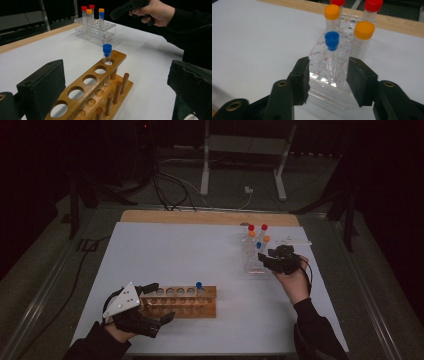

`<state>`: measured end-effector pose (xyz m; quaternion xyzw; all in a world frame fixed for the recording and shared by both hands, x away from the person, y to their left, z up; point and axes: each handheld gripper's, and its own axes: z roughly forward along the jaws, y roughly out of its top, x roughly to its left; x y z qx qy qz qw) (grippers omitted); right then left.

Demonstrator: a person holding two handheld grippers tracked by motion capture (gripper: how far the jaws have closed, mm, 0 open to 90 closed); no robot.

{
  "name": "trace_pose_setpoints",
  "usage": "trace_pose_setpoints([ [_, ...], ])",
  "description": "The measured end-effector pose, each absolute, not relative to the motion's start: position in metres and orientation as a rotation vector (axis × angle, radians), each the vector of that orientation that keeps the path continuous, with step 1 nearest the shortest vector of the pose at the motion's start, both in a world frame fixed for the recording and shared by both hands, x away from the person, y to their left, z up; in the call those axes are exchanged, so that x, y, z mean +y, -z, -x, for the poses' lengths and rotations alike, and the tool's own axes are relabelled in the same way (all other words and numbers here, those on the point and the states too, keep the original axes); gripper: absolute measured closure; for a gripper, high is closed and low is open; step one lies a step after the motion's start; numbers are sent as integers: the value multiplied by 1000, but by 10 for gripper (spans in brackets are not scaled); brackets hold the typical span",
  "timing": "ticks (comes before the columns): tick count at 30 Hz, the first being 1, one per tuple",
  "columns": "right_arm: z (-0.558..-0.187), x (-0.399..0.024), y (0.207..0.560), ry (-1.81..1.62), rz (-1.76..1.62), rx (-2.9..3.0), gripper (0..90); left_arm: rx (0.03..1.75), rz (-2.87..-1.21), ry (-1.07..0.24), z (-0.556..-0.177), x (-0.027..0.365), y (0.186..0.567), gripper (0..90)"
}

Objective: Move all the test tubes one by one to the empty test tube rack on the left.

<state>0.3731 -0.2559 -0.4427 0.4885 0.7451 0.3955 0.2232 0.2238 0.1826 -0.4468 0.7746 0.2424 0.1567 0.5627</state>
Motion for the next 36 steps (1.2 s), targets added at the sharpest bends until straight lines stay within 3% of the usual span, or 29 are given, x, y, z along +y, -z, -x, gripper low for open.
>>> trace_pose_setpoints([
  [28, -408, -241, 461, -963, -1372, 2081, 747, 570, -1850, -348, -226, 182, 452, 24],
  [36, -407, -238, 460, -945, -1364, 2071, 764, 570, -1852, -342, -226, 182, 452, 24],
])
